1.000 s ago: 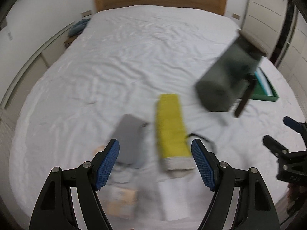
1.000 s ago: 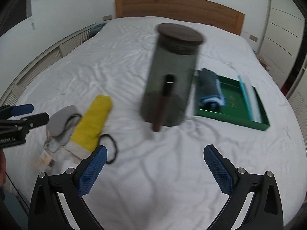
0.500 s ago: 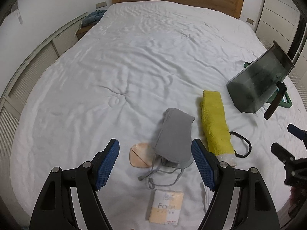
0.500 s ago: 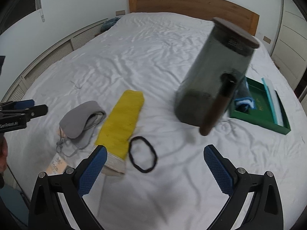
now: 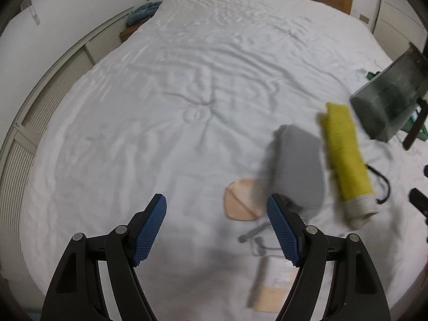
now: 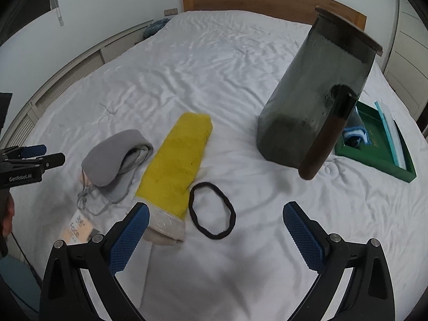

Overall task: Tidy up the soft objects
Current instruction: 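Withdraw both tools from the tray back toward the remaining items, then grasp the beige sponge with the left tool while the right tool grasps the black hair tie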

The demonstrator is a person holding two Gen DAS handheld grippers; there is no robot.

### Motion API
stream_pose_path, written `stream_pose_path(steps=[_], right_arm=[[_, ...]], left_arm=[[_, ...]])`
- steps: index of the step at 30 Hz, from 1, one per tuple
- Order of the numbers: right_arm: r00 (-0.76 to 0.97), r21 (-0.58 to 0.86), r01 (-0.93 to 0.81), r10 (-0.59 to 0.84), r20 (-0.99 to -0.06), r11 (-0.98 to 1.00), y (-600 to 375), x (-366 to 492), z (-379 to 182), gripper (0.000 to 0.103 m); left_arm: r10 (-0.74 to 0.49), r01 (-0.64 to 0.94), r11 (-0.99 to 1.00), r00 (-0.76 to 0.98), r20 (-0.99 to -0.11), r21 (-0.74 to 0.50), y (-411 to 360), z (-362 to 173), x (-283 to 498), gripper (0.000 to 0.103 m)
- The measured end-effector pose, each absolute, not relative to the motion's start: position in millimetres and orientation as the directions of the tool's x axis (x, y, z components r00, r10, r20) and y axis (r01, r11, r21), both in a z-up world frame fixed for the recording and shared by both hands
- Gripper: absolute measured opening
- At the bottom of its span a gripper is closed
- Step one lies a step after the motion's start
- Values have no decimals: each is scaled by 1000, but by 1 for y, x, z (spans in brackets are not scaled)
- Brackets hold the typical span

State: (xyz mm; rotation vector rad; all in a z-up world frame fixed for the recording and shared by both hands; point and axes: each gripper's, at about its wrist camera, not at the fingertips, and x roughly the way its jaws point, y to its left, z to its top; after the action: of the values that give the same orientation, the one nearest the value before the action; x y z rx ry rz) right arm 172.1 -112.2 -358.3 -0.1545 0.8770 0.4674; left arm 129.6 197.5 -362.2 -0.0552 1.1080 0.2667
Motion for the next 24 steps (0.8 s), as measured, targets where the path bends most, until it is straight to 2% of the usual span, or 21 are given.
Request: stream_pose_path(steps=[10,20,24], right_arm=[[540,54,-456,323,-777,889,-109,175,-370,101],[523,56,-464,324,-788,884,-106,186,-386,101],[517,49,-469,319,-794,882,-106,192,-393,101]], left_arm=[[154,-191,977,346,-925,91,206,-414,140,72],[47,-104,994,326,-944,13,187,-428,152,72],[41,-96,995,312,-949,11,187,-433,158,72]])
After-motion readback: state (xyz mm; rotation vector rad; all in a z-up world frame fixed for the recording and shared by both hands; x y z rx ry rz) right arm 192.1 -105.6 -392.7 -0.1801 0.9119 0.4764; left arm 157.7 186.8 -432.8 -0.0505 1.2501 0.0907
